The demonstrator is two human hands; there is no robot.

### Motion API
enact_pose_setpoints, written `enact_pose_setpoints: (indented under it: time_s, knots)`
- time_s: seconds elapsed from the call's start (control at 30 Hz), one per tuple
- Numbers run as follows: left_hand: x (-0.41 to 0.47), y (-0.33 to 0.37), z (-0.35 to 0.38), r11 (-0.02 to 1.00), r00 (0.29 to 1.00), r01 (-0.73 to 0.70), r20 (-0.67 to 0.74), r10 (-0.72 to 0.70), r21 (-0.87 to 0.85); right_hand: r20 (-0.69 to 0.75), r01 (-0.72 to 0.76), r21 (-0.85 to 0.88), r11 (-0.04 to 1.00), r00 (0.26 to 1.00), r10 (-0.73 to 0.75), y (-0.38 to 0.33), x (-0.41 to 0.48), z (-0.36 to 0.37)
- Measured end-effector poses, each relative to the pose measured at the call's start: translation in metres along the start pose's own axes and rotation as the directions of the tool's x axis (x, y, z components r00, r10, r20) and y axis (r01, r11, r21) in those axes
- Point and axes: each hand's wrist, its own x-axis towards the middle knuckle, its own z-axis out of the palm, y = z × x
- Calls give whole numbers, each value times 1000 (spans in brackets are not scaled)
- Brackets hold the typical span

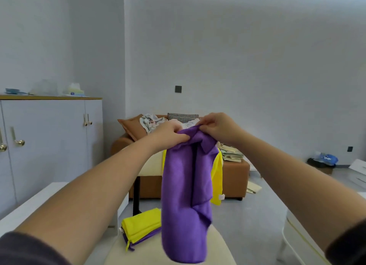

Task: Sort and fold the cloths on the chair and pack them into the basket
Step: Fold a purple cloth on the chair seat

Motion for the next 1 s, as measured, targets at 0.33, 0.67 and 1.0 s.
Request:
enact_pose_setpoints:
  time_s: [0.33,0.67,1.0]
  knots:
    - [-2,-2,11,1000,1000,-5,15,4,8,-70,-18,89,996,997,25,2,-11,6]
    - [8,7,3,974,990,32,-124,-61,-223,237,-233,285,930,957,168,31,-30,24]
    - [18,3,21,995,966,-6,-258,-20,-99,-53,-58,-66,996,997,54,42,-24,17]
